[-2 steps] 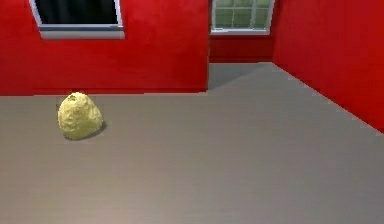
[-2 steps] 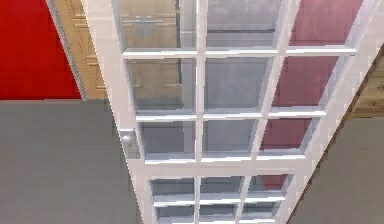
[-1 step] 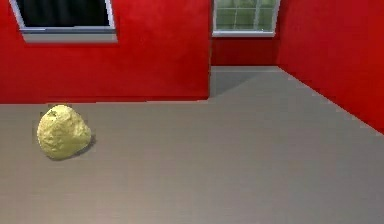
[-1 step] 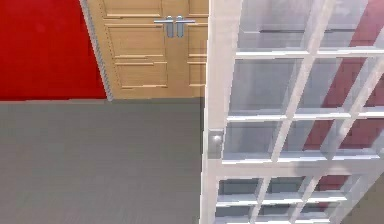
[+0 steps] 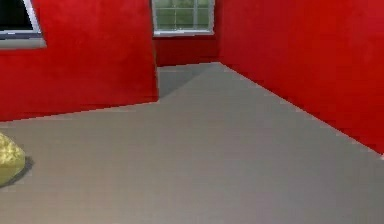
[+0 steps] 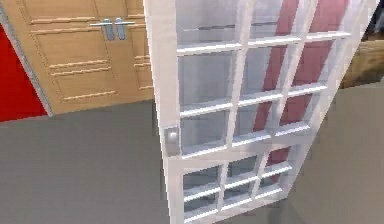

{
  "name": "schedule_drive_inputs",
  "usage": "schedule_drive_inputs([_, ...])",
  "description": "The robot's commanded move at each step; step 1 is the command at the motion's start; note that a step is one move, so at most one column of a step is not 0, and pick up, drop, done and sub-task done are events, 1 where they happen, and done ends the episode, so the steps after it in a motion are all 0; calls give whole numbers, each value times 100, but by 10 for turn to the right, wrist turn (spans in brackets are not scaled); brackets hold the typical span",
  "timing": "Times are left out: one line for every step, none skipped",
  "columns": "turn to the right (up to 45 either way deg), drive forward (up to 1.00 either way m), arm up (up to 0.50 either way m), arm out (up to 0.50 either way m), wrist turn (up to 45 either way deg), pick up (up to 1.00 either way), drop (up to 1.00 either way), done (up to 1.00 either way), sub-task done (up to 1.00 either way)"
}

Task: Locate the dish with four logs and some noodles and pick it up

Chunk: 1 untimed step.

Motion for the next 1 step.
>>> schedule_drive_inputs([0,100,0,0,0,0,0,0,0])
